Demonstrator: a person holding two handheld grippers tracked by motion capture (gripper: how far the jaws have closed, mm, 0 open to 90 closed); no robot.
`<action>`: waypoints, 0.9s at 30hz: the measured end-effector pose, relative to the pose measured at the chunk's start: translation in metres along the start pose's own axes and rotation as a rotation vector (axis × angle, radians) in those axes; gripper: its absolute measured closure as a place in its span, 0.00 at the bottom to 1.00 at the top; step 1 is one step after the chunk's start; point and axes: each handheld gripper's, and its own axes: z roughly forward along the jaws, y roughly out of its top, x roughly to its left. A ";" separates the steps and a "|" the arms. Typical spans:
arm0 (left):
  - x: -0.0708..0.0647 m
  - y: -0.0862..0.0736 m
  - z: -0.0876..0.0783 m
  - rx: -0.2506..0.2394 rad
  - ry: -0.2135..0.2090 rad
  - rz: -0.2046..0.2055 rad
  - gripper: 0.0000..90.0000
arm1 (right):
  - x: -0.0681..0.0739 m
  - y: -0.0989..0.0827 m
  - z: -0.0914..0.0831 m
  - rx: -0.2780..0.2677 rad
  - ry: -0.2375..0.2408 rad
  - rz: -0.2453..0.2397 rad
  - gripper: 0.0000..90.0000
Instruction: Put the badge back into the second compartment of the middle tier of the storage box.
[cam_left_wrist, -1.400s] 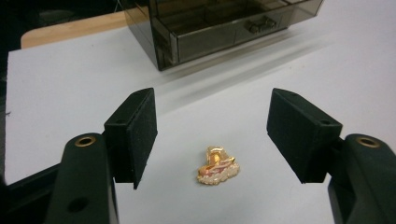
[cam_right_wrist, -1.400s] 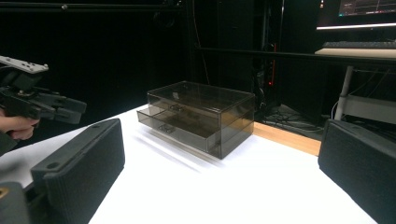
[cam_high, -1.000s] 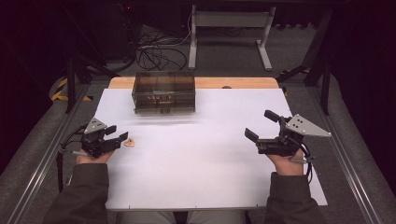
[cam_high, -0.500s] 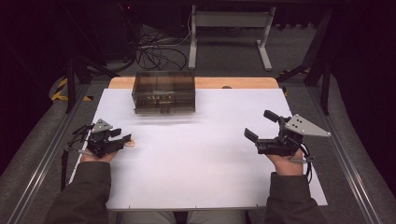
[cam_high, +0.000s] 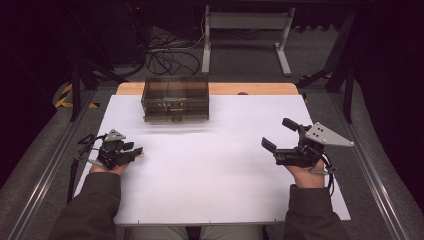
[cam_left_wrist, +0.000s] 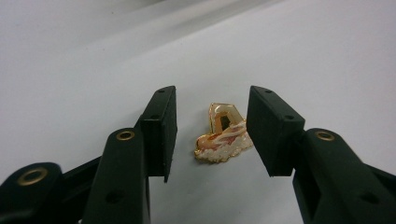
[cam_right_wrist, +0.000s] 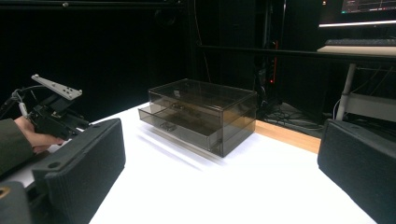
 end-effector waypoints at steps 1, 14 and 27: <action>0.000 0.000 0.002 0.013 0.005 0.003 0.60 | 0.000 0.000 0.000 -0.001 0.000 -0.001 0.02; -0.002 0.000 0.005 0.016 -0.027 -0.001 0.73 | 0.001 0.000 0.001 -0.003 0.004 -0.005 0.02; -0.001 -0.001 0.003 0.014 -0.048 -0.012 0.82 | 0.001 0.000 0.001 0.001 0.006 -0.004 0.02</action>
